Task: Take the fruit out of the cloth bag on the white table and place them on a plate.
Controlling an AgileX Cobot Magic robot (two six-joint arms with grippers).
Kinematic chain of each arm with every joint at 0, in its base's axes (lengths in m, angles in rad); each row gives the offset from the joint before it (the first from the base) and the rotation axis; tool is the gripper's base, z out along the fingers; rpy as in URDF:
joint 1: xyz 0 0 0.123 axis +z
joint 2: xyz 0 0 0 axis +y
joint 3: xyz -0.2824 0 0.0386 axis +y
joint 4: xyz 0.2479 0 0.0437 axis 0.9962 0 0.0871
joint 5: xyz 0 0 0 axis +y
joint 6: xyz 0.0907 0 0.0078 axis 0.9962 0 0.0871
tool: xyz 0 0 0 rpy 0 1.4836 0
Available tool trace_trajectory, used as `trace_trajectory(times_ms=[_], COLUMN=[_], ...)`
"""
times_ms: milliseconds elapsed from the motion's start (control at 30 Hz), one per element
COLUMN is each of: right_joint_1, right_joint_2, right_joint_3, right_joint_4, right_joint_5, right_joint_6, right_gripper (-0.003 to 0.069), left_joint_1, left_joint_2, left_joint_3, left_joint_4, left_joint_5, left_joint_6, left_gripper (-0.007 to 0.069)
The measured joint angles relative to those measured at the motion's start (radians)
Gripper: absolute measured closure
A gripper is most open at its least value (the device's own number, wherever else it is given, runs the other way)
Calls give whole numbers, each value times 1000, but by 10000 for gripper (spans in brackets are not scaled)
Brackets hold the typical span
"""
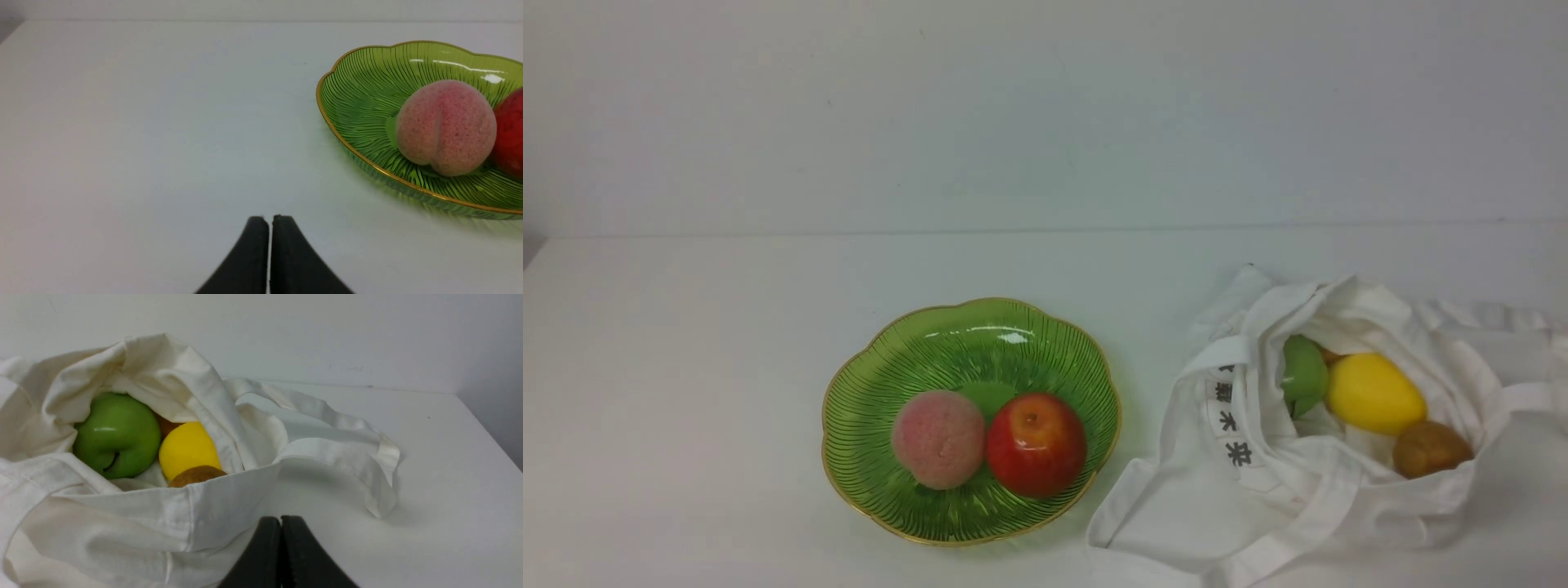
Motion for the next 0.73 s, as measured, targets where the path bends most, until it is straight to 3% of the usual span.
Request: trace_trajectory(times_ms=[733], right_joint_1=[0], right_joint_2=[0], right_joint_3=[-1], right_joint_4=[0], right_joint_5=[3], right_joint_6=[0], right_gripper=[673], left_joint_1=[0], left_joint_2=[0], left_joint_3=[0], left_joint_4=[0], left_joint_5=[0], left_joint_6=[2], left_gripper=[632])
